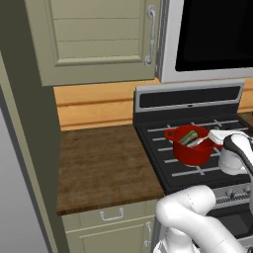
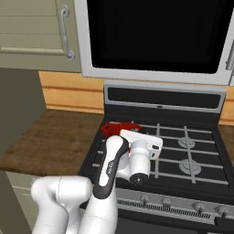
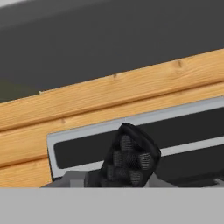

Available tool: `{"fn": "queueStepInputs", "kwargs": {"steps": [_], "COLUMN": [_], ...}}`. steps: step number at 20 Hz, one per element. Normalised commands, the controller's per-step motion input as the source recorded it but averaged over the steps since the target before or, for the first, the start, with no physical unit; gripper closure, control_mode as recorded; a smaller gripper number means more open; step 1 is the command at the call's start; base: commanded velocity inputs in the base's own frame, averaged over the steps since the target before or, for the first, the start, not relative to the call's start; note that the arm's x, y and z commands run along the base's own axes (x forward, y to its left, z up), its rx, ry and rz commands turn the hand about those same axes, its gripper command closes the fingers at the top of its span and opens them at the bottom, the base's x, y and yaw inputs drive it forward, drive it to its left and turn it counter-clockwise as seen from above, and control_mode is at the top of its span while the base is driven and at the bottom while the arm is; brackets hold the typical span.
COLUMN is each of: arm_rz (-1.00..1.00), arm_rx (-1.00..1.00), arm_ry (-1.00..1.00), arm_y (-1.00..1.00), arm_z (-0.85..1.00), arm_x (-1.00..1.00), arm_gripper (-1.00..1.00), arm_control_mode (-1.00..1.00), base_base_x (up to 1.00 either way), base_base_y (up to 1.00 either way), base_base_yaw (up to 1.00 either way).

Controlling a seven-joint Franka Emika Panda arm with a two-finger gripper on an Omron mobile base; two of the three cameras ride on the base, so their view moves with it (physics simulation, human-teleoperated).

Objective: Put the cucumber and bell pepper in the pot. Retrieve the spatula and lightly stir the vegetables in the pot.

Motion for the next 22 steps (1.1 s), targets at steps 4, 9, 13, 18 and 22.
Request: {"fn": "queueStepInputs", "kwargs": {"steps": [4,9,13,18,22], "arm_rz": [0.0,-0.03,-0.12,-0.18,-0.2], "arm_rx": [0.0,0.0,0.0,-0.07,-0.1], "arm_ry": [0.01,0.0,0.0,0.13,0.26], "arm_y": [0.0,-0.01,0.0,0.0,0.01], "arm_z": [-0.27,0.54,0.59,0.05,-0.09], "arm_x": [0.07,-0.13,-0.24,-0.01,0.0], "arm_gripper": [1.0,1.0,1.0,1.0,1.0], "arm_control_mode": [-1.0,-1.0,-1.0,-1.0,-1.0], "base_base_x": [0.0,0.0,0.0,0.0,0.0], "base_base_y": [0.0,0.0,0.0,0.0,0.0], "base_base_yaw": [0.0,0.0,0.0,0.0,0.0]}}
